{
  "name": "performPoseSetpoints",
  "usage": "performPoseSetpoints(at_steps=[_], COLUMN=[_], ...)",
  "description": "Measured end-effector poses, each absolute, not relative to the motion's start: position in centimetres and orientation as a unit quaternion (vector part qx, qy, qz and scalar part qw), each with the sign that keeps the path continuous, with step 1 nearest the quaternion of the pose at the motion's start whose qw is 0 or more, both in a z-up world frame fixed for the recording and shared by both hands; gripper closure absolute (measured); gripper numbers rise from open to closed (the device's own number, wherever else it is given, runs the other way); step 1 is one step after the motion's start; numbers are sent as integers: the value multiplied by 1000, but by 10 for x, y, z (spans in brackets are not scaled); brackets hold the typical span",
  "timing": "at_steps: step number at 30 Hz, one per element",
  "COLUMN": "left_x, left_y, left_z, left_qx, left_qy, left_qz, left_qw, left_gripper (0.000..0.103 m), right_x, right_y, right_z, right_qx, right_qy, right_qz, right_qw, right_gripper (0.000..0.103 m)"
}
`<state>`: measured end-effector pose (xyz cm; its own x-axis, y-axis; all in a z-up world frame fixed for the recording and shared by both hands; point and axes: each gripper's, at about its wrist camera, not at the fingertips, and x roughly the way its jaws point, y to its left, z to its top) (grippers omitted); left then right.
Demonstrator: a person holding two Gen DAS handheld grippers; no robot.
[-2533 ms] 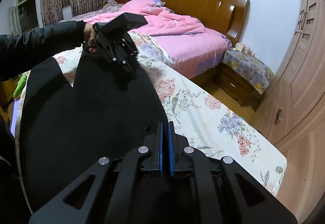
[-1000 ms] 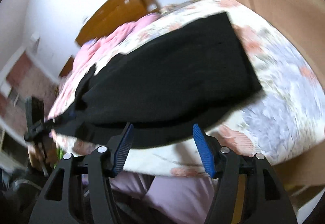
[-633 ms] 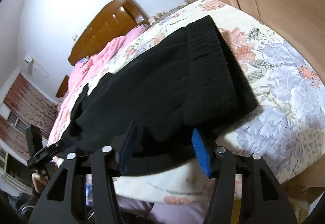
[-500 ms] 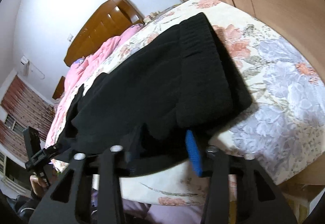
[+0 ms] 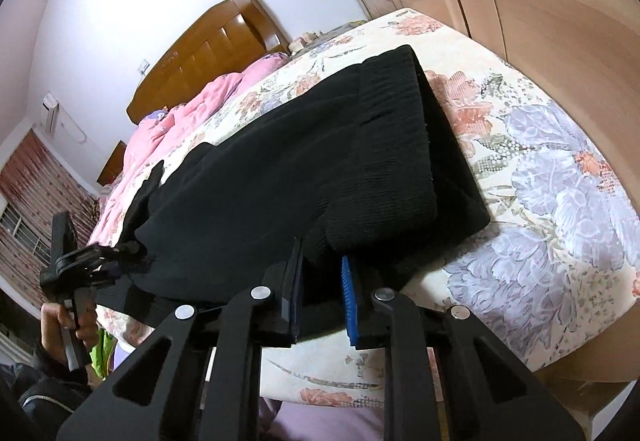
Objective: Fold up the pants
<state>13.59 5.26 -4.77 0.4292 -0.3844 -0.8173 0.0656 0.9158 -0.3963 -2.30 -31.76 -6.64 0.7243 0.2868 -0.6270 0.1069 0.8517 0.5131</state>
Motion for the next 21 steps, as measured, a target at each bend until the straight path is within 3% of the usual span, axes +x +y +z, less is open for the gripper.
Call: performPoseSetpoints(at_steps=[3, 5, 9, 12, 14, 17, 21], left_x=[136, 126, 87, 68, 65, 70, 70], left_y=[58, 63, 56, 57, 58, 65, 68], left_z=[-43, -30, 15, 12, -16, -58, -57], left_qx=[-143, -161, -104, -101, -93, -115, -109], left_qy=[500, 462, 389, 417, 459, 502, 495], left_qz=[-133, -146, -154, -181, -184, -172, -179], left_qw=[844, 860, 903, 885, 864, 839, 843], left_gripper=[92, 93, 93, 93, 93, 93, 93], right_x=[-23, -24, -30, -34, -32, -34, -35], right_y=[-317, -317, -313, -322, -332, -334, -330], right_z=[-67, -61, -36, -41, -68, -79, -67], right_qx=[266, 262, 230, 219, 238, 261, 241], right_qy=[366, 357, 330, 352, 393, 392, 389], right_qz=[52, 55, 59, 43, 27, 24, 26], right_qw=[890, 895, 914, 909, 888, 882, 889], right_gripper=[85, 86, 87, 88, 88, 90, 90])
